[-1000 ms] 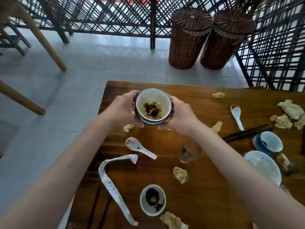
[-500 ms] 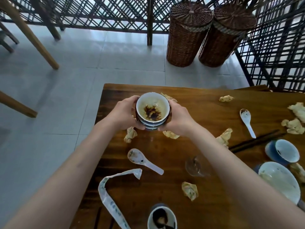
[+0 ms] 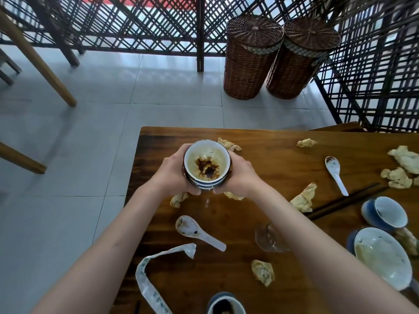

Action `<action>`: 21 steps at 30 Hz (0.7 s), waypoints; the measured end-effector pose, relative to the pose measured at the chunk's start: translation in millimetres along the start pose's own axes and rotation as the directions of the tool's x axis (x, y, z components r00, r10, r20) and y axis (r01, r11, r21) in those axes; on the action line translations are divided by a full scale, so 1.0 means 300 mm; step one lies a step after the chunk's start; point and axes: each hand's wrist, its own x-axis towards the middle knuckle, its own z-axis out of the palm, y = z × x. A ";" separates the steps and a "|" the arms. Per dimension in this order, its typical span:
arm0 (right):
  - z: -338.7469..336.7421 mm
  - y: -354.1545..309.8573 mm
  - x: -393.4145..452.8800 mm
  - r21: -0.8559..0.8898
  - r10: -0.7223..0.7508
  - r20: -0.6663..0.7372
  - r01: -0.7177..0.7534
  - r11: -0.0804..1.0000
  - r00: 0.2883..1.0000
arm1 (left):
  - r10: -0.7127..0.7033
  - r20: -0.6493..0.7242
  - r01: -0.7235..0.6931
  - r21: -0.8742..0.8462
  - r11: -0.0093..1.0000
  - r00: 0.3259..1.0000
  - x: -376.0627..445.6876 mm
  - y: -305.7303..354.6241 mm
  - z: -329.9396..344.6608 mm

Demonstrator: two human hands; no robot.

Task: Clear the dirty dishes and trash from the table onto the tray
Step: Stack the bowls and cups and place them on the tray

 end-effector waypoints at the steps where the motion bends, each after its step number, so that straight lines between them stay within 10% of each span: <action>1: 0.002 0.003 -0.001 0.002 0.004 0.003 -0.004 1.000 1.000 | 0.001 0.002 -0.001 0.002 1.000 1.000 -0.002 -0.004 0.002; 21: -0.311 -0.028 -0.278 -0.051 -0.145 -0.135 0.139 0.989 0.980 | 0.265 0.002 -0.264 0.095 0.960 0.964 -0.091 0.370 0.009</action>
